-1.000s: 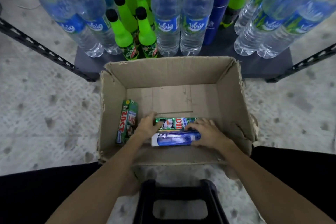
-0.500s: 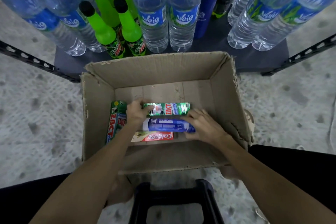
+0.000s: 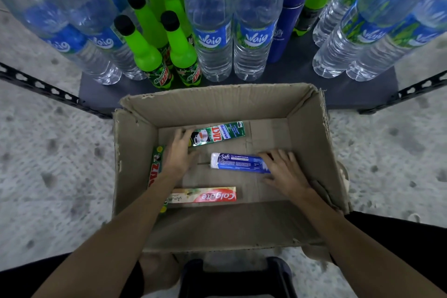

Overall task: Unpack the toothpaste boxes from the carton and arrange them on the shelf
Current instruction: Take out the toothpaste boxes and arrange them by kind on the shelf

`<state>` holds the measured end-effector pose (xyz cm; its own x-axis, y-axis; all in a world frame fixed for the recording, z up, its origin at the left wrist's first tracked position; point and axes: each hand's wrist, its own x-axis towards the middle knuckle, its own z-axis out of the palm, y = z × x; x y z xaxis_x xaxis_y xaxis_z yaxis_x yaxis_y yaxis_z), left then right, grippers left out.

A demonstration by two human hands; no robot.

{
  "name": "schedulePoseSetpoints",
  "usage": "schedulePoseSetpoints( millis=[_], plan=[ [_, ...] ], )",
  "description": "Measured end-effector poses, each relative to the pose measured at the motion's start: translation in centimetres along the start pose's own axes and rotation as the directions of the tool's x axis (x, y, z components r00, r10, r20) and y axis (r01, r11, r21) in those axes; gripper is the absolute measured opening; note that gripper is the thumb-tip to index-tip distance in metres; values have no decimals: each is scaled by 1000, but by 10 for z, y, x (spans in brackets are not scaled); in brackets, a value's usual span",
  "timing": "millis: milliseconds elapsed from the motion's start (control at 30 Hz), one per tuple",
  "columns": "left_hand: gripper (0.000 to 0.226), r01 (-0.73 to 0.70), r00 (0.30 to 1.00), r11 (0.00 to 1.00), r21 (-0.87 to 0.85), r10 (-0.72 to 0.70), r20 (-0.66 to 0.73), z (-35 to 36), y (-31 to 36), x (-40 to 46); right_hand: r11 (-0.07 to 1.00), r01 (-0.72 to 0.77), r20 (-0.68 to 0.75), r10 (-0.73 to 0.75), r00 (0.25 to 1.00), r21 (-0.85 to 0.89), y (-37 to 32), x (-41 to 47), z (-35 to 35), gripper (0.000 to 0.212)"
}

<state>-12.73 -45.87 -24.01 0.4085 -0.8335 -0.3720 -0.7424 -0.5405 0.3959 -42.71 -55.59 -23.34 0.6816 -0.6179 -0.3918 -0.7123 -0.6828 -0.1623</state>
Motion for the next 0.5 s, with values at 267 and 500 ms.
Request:
schedulePoseSetpoints(
  millis=[267, 500],
  plan=[
    [57, -143, 988, 990, 9, 144, -60, -19, 2, 2, 989, 30, -144, -9, 990, 146, 2, -1, -6, 66],
    [53, -287, 957, 951, -116, 279, -81, -68, 15, -18, 966, 133, -255, -74, 964, 222, 4, -31, -57, 59]
  ],
)
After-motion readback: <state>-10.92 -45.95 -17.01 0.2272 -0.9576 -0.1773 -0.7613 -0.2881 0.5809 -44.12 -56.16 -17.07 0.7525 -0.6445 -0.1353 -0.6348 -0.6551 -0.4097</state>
